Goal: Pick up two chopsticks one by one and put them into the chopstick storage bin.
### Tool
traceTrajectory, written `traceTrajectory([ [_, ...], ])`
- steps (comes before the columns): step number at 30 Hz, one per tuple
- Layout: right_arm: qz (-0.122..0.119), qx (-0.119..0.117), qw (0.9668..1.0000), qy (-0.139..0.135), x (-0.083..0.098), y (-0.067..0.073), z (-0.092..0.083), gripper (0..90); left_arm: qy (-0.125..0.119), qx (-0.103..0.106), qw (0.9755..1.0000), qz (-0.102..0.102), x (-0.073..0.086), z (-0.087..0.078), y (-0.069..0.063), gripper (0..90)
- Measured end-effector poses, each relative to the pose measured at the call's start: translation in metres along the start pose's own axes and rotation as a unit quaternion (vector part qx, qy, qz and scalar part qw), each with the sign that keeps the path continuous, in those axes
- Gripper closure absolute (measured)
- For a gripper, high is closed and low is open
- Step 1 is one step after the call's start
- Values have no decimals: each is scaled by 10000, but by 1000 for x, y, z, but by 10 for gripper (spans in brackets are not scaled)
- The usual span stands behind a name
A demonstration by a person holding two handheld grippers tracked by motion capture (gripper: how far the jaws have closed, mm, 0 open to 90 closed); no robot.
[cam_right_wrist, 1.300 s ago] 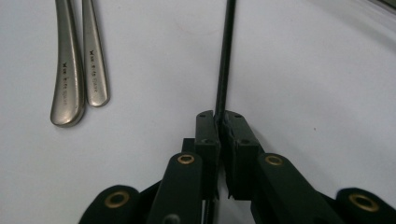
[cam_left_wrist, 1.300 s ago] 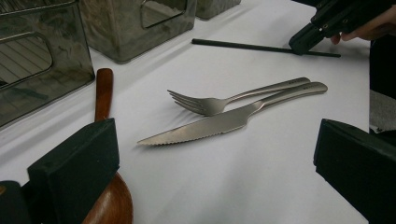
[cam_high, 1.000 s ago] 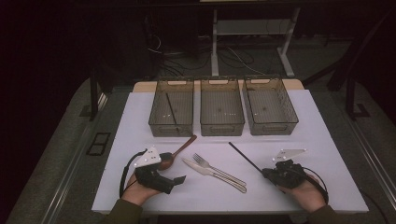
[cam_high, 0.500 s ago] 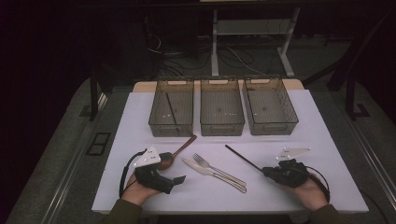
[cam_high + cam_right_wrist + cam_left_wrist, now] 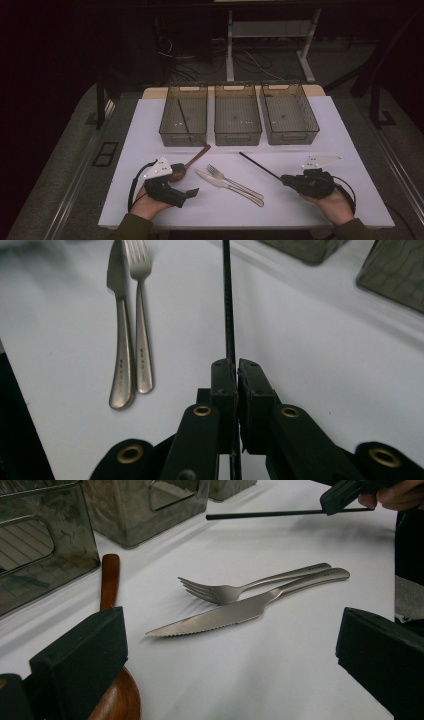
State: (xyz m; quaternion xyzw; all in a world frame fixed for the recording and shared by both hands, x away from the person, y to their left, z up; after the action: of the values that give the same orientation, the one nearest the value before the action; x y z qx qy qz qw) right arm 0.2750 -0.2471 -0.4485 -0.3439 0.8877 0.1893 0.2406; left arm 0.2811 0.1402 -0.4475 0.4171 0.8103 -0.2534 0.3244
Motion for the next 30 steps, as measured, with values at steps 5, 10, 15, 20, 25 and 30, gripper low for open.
traceTrajectory([
  [5,-51,-29,9999,-143,-6,3,-6,852,-10,4,10000,17,0,0,0,0],
  [10,-104,-65,9995,-291,-15,5,-14,852,-12,22,10000,0,0,1,0,0],
  [15,-110,-52,9992,-387,-28,3,-16,852,-26,32,10000,-8,-1,1,1,0],
  [20,-100,-17,9989,-464,-41,1,-17,852,-14,23,10000,-6,0,1,1,0],
  [25,-137,24,9986,-511,-54,0,-15,852,-11,31,10000,-8,-1,2,1,0],
  [30,-175,38,9984,-537,-70,0,-11,851,-9,42,10000,2,-1,2,0,0],
])
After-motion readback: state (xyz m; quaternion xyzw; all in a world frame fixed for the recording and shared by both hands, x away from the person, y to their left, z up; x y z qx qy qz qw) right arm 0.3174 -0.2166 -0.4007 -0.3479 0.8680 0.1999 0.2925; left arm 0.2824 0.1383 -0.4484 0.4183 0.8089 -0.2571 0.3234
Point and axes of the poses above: each handheld gripper's, and its own axes: z roughly forward along the jaws, x roughly out of its underside, y roughly to its left, the point moved 4 cm from there along z, roughly forward along the jaws, and after that the axes turned 13 degrees about y, right-handed, at the moved point
